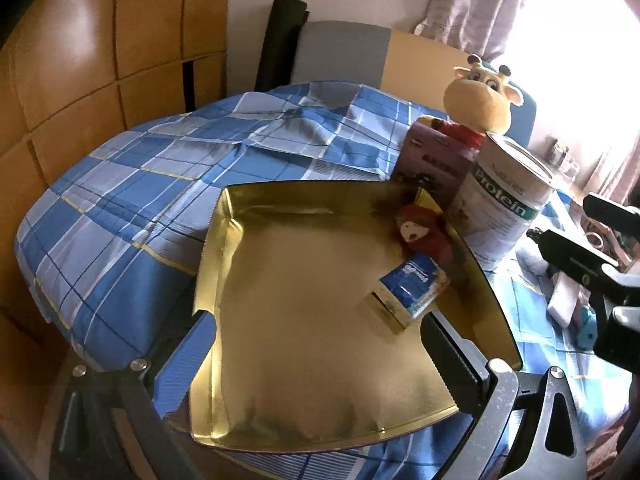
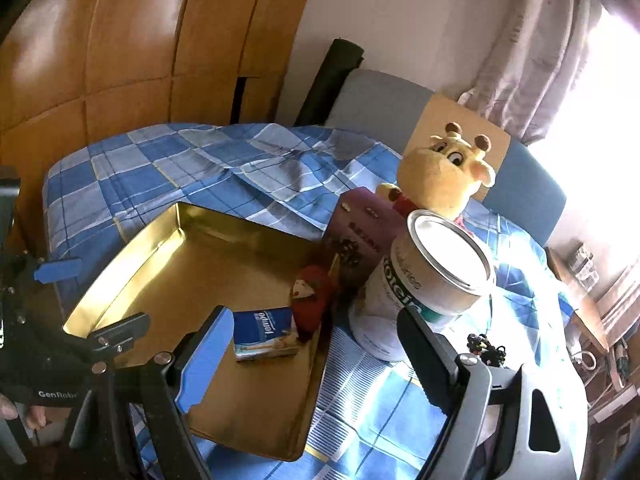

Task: Organize soft objects
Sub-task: 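Move both grippers back to the pile of items on the bed, then grasp the white sponge block with the left gripper, then grasp the white knit glove with the right gripper while the left lifts the sponge, then lower the white sponge into the gold tray and open the left gripper, then hold the white glove in the right gripper while the left withdraws from the tray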

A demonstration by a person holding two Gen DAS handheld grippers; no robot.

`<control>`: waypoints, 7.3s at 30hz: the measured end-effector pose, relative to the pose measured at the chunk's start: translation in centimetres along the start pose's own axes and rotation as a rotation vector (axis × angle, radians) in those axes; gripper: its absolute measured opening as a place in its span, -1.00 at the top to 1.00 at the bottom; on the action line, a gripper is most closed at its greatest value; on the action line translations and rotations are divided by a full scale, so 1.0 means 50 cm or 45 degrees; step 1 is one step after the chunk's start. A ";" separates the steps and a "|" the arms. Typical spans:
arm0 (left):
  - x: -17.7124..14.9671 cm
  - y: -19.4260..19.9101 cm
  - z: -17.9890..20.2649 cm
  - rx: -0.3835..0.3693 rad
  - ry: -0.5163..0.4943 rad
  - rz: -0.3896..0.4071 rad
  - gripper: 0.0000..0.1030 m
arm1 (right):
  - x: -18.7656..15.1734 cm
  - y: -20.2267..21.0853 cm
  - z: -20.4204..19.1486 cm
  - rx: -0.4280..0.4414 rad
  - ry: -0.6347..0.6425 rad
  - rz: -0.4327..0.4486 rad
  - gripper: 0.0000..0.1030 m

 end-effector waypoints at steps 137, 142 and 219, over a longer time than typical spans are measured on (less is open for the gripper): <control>-0.052 -0.094 0.631 -0.683 -0.615 -0.129 -0.06 | -0.365 -0.116 0.739 -0.397 -0.765 -0.451 0.10; 0.010 -0.051 0.539 -0.651 -0.478 -0.070 -0.06 | -0.365 -0.116 0.738 -0.402 -0.758 -0.451 0.10; 0.133 0.010 0.136 0.094 -0.357 0.213 -0.53 | -0.346 -0.066 0.774 -0.404 -1.019 -0.339 0.18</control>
Point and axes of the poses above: each gripper's, at about its wrist camera, not at the fingertips, and y roughly against the way its jaws point, z to its right, x to its top, the point moved 8 cm from there along -y, roughly the way its jaws point, and after that the axes turned 12 degrees about -y, right-handed, at the moved point
